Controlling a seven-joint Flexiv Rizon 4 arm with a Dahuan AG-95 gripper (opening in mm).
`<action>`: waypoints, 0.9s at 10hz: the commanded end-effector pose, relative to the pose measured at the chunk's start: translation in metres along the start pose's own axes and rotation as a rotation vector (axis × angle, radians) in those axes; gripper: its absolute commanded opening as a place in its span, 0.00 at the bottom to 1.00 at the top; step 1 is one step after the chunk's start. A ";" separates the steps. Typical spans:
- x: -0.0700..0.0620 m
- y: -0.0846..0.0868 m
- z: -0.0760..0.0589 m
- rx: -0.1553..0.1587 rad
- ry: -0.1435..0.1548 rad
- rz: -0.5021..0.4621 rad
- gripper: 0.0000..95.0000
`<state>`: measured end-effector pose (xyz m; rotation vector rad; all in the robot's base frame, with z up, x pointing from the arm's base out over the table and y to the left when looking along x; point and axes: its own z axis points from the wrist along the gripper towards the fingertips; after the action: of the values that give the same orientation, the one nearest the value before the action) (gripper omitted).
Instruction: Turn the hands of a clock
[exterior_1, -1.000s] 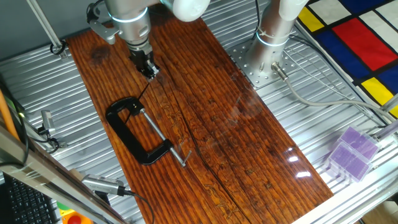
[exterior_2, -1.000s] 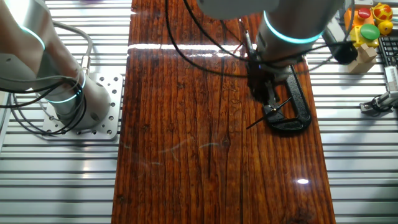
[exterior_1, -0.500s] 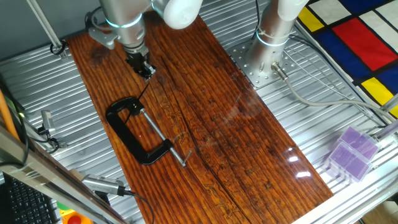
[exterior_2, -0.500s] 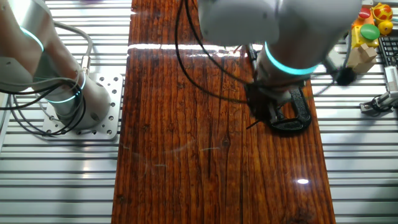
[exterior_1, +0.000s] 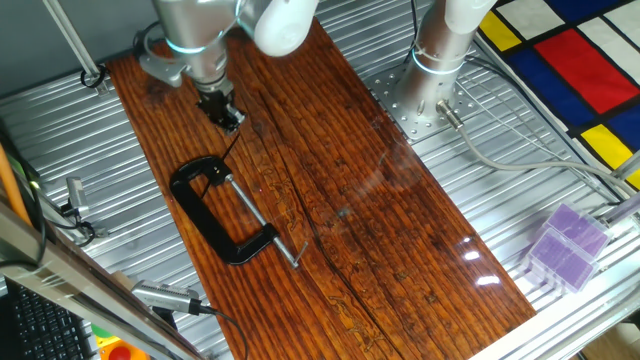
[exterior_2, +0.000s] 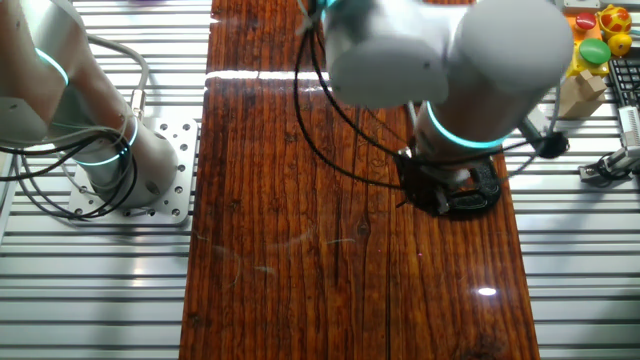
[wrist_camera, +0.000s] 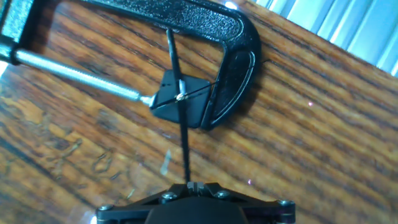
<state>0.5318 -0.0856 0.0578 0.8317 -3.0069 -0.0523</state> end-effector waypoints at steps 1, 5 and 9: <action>0.002 0.000 -0.005 0.004 0.017 -0.004 0.00; 0.003 0.001 -0.004 0.006 0.015 -0.011 0.00; 0.003 0.001 -0.004 0.015 0.017 -0.040 0.00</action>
<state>0.5292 -0.0867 0.0622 0.8850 -2.9821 -0.0286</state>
